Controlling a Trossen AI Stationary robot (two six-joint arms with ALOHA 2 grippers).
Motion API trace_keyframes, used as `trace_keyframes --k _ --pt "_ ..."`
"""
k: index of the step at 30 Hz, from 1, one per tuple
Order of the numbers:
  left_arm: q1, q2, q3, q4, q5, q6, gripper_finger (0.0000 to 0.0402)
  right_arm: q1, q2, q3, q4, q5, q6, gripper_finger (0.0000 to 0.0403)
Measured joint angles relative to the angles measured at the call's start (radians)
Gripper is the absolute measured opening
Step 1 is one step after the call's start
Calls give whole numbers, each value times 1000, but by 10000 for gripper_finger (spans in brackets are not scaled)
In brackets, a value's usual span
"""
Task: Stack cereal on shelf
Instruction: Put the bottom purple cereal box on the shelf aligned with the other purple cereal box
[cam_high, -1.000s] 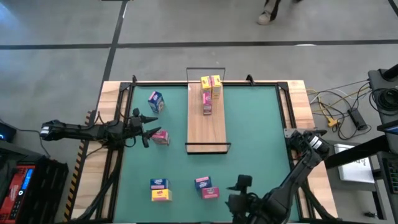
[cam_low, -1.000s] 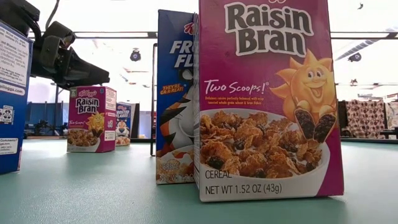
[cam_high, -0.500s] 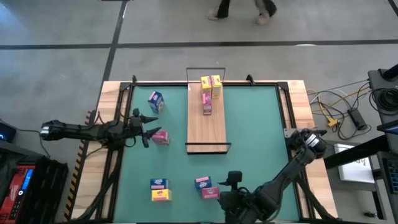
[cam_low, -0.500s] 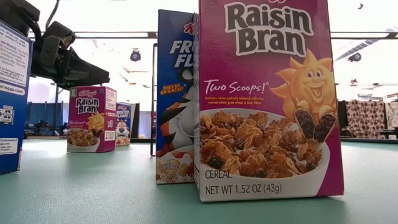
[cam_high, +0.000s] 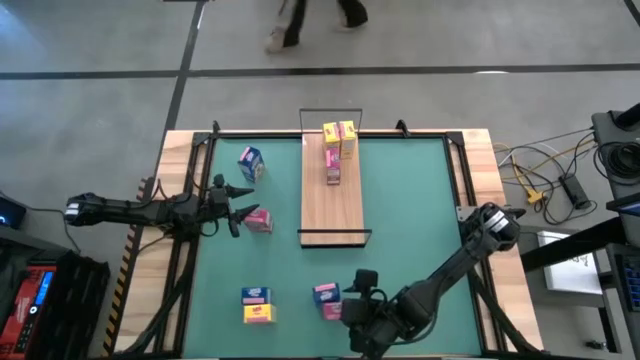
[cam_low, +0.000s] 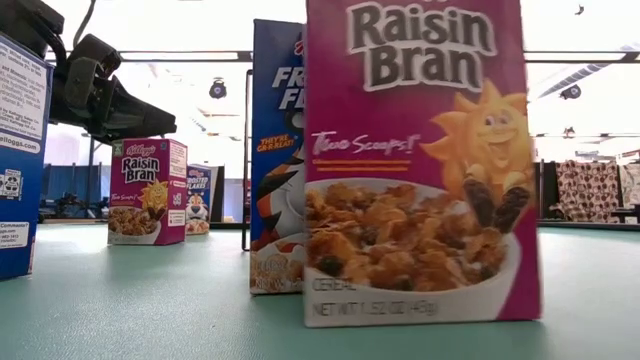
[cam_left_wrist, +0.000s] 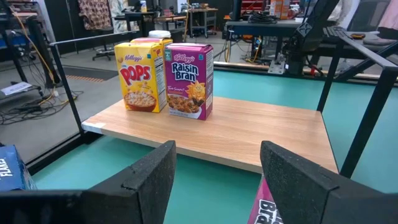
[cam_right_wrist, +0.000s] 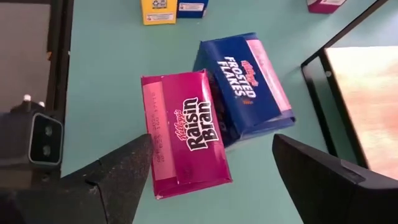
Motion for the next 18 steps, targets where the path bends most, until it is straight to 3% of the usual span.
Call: trace_keyframes --k 18 --pt "0 0 0 0 0 0 218 -5 -5 26 3 -11 1 324"
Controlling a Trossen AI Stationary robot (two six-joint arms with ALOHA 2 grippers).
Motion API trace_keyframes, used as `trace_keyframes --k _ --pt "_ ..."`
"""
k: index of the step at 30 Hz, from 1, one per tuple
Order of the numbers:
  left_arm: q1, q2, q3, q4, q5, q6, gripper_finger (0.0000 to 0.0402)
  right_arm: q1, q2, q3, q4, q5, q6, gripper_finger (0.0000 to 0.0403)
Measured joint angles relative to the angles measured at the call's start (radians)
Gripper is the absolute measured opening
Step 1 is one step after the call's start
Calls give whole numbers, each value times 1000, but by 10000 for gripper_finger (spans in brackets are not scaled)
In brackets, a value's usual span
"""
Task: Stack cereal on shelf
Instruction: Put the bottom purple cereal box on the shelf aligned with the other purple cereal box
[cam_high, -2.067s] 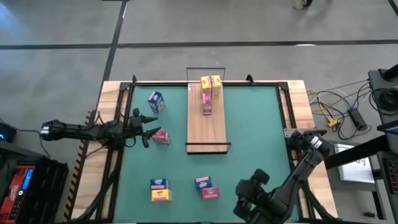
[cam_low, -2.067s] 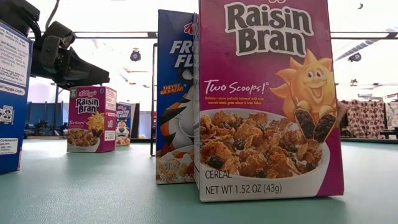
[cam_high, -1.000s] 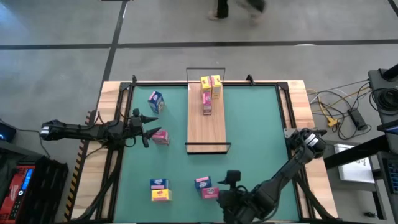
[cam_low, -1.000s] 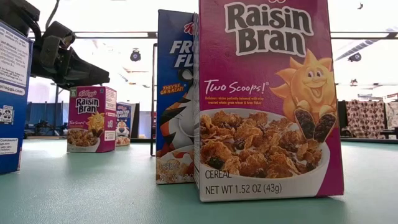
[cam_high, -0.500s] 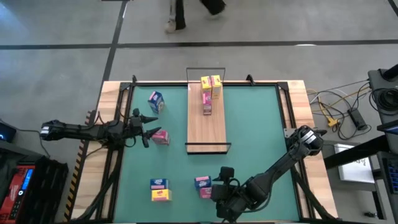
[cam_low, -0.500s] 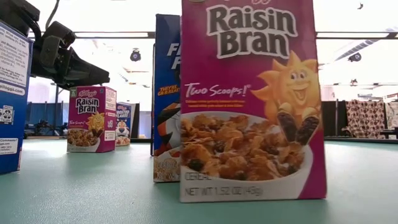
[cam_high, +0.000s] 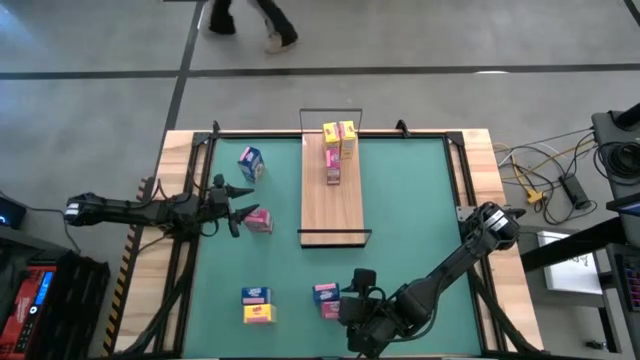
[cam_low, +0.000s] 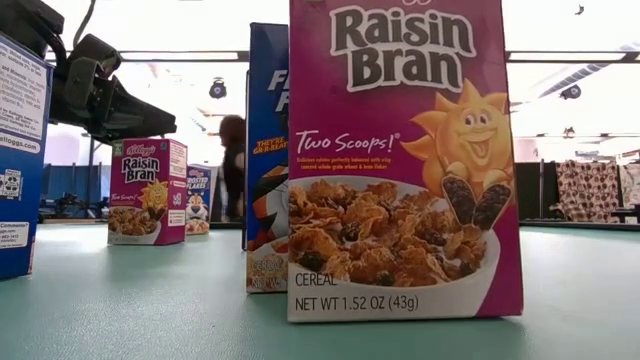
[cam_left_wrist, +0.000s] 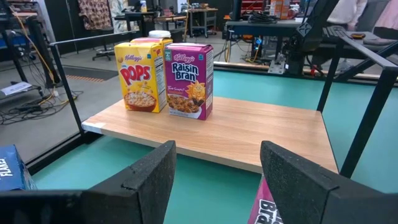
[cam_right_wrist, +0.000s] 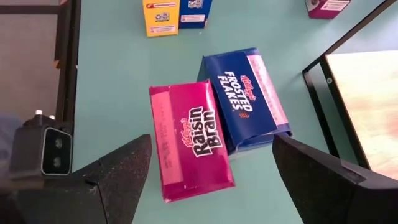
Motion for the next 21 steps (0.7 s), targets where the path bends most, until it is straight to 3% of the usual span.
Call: trace_keyframes --k 21 --pt "0 0 0 0 0 0 218 -6 4 -36 14 -47 19 323"
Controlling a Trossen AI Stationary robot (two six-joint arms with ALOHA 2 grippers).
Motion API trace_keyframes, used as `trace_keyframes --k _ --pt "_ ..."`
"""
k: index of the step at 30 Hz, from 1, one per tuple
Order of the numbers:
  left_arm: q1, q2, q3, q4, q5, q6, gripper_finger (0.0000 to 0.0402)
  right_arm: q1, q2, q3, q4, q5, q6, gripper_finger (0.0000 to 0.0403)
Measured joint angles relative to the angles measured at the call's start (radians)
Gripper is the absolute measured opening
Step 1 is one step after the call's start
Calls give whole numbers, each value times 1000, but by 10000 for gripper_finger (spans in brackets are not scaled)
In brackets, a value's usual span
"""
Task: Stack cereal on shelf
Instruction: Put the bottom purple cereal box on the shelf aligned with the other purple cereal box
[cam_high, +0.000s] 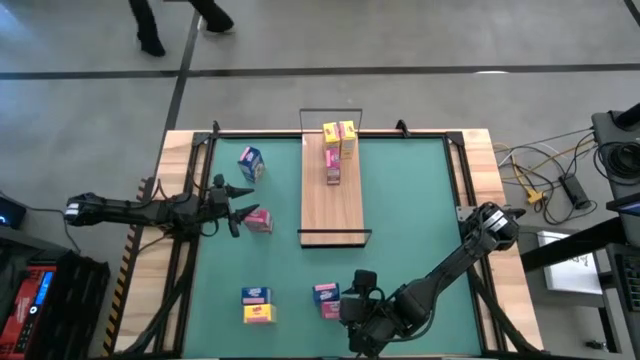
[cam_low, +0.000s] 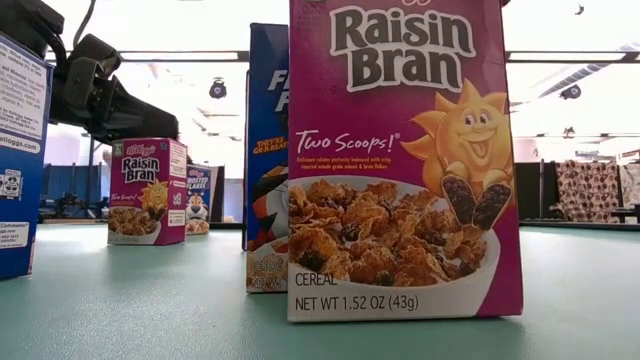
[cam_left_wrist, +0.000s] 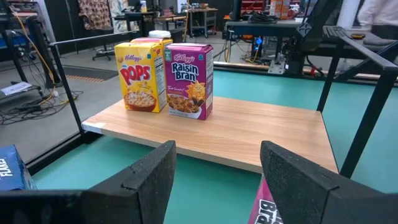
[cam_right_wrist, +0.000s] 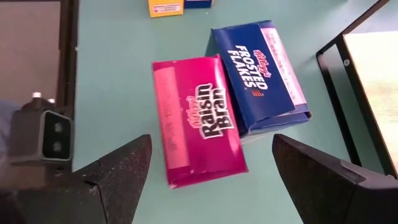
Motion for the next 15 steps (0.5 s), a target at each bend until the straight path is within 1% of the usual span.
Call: trace_keyframes --k 5,11,15 --pt "0 0 0 0 0 0 218 -4 0 -36 37 0 -2 323" --pt "0 0 0 0 0 0 218 -7 0 -42 46 0 11 322" --pt "0 0 0 0 0 0 218 -7 1 -54 45 -19 16 306"
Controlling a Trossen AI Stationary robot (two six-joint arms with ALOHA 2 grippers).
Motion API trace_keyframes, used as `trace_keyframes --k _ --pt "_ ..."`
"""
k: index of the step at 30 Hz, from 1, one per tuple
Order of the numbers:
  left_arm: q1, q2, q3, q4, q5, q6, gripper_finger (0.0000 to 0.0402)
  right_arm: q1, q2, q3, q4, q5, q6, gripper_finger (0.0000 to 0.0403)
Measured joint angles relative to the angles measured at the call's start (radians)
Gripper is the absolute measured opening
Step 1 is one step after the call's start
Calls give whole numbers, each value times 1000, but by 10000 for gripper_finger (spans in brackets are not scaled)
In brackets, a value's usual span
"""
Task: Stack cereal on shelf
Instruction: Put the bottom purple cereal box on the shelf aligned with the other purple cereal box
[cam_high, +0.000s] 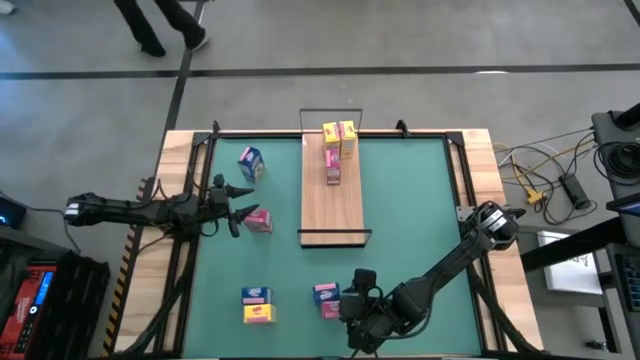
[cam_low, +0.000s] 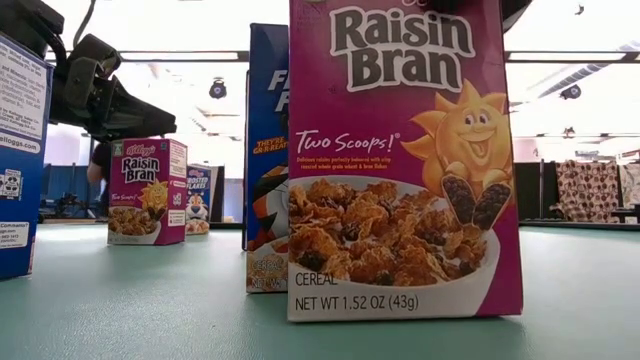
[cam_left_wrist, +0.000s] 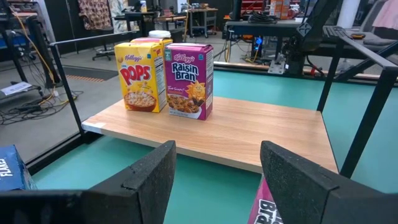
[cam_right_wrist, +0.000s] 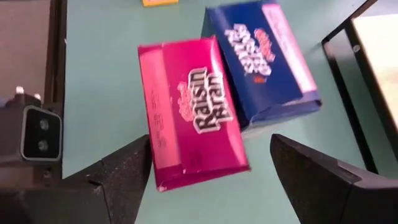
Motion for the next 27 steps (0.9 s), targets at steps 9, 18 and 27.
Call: trace_keyframes --k 9,18,27 --pt "0 0 0 0 0 0 218 -2 1 -33 25 -33 -9 214" --pt "0 0 0 0 0 0 218 -2 1 -34 28 -33 -9 163" --pt "0 0 0 0 0 0 218 -2 -4 -15 -70 -25 202 161"
